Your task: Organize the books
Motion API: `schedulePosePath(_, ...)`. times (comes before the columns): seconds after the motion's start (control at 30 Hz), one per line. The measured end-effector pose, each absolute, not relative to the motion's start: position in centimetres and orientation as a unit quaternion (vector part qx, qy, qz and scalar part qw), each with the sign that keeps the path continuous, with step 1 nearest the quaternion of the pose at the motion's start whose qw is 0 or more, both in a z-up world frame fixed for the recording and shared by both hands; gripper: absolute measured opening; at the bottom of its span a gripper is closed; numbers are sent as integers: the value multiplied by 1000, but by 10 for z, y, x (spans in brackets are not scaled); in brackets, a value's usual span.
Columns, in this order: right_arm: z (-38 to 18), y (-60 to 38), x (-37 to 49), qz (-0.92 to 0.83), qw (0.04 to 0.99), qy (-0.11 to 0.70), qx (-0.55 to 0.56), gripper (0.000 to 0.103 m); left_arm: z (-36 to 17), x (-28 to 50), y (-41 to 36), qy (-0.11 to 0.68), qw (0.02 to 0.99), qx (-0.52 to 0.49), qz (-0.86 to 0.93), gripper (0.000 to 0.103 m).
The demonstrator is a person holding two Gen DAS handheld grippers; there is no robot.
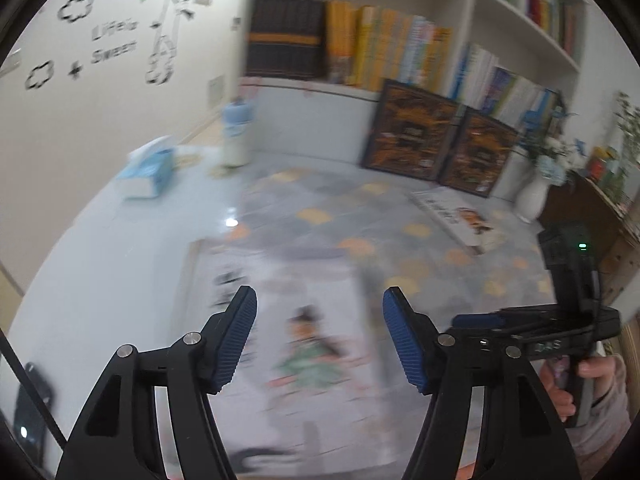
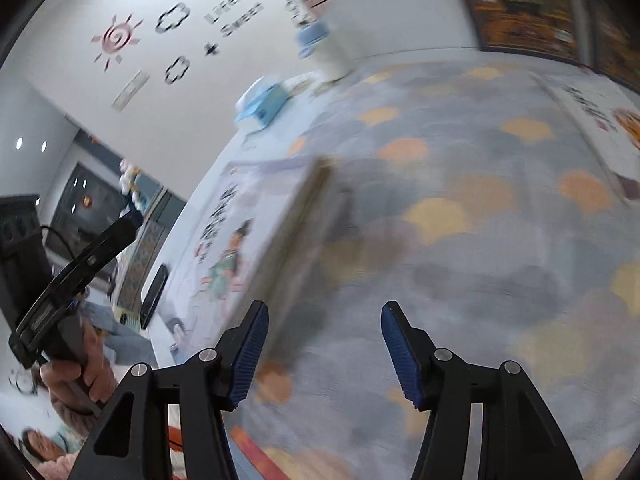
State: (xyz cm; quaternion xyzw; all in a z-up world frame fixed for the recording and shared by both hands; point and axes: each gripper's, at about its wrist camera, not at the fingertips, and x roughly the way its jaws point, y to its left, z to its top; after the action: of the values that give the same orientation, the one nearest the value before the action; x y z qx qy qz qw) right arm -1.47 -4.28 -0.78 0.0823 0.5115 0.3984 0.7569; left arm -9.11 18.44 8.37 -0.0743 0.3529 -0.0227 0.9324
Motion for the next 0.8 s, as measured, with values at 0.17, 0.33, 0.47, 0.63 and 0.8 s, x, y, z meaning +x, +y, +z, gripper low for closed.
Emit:
schedulePosePath(0.17, -9, -118, 5, 355, 777, 506, 116, 58, 81, -59, 120, 359, 928, -73, -61, 65)
schedulePosePath(0.33, -9, -198, 22, 307, 797, 496, 158, 61, 65, -15, 53, 381, 916, -71, -107, 67)
schedulePosePath(0.47, -11, -255, 46, 253, 824, 479, 168, 61, 44, 25, 21, 399, 905, -82, -127, 67)
schedulePosePath(0.63, -17, -301, 84, 188, 858, 454, 150, 61, -1, 80, 2, 450, 876, -118, -123, 67)
schedulePosePath(0.8, -27, -329, 132, 154, 876, 432, 146, 61, -48, 127, -12, 484, 849, -167, -130, 67)
